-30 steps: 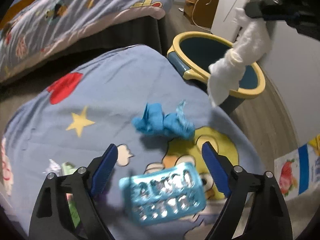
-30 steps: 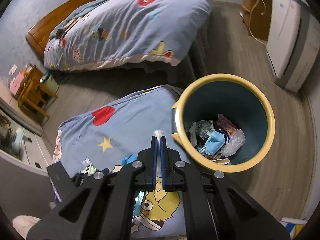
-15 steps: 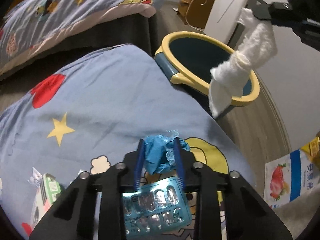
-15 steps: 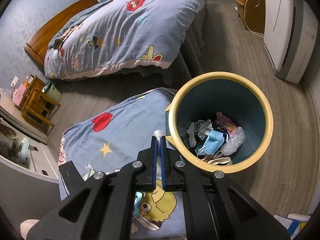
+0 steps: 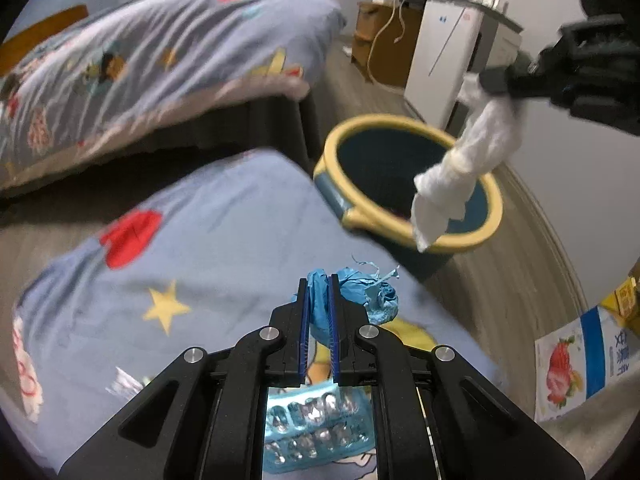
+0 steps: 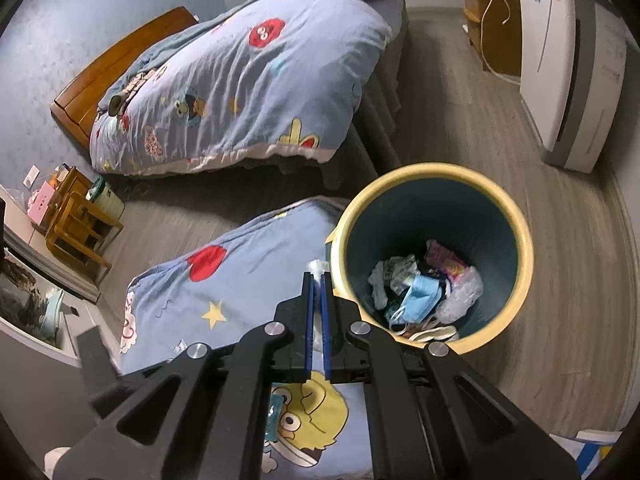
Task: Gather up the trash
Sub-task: 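Carry the mask and tissue over the bin and open both grippers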
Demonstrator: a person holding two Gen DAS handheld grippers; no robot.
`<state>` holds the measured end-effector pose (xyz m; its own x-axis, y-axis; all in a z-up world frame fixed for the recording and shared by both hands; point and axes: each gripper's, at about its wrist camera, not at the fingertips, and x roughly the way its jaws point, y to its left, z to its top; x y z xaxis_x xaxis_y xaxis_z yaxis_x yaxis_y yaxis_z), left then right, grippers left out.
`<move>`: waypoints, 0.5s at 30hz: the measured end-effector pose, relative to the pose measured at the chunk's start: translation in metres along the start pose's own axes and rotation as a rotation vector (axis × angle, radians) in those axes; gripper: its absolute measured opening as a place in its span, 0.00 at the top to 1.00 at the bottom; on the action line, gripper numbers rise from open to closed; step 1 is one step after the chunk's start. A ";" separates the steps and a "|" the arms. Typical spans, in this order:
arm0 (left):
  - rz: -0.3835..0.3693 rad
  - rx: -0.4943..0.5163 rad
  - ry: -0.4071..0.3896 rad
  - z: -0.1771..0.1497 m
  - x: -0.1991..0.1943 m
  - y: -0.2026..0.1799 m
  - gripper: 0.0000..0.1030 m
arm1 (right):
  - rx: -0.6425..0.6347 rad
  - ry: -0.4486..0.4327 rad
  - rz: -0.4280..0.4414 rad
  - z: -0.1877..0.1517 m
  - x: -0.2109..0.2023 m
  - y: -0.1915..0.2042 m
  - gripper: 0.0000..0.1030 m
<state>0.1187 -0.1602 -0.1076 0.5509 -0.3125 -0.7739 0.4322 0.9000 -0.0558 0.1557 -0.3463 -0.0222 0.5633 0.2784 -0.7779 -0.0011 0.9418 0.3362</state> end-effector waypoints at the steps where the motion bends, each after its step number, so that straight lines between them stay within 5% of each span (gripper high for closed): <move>1: 0.001 -0.001 -0.011 0.004 -0.004 -0.001 0.91 | 0.003 -0.009 -0.001 0.002 -0.002 -0.002 0.97; 15: -0.033 0.074 -0.058 0.075 0.000 -0.041 0.91 | 0.185 -0.122 -0.088 0.030 -0.015 -0.090 0.97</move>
<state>0.1546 -0.2196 -0.0581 0.5749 -0.3604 -0.7345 0.5010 0.8648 -0.0322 0.1726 -0.4410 -0.0249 0.6502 0.1613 -0.7425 0.1975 0.9077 0.3702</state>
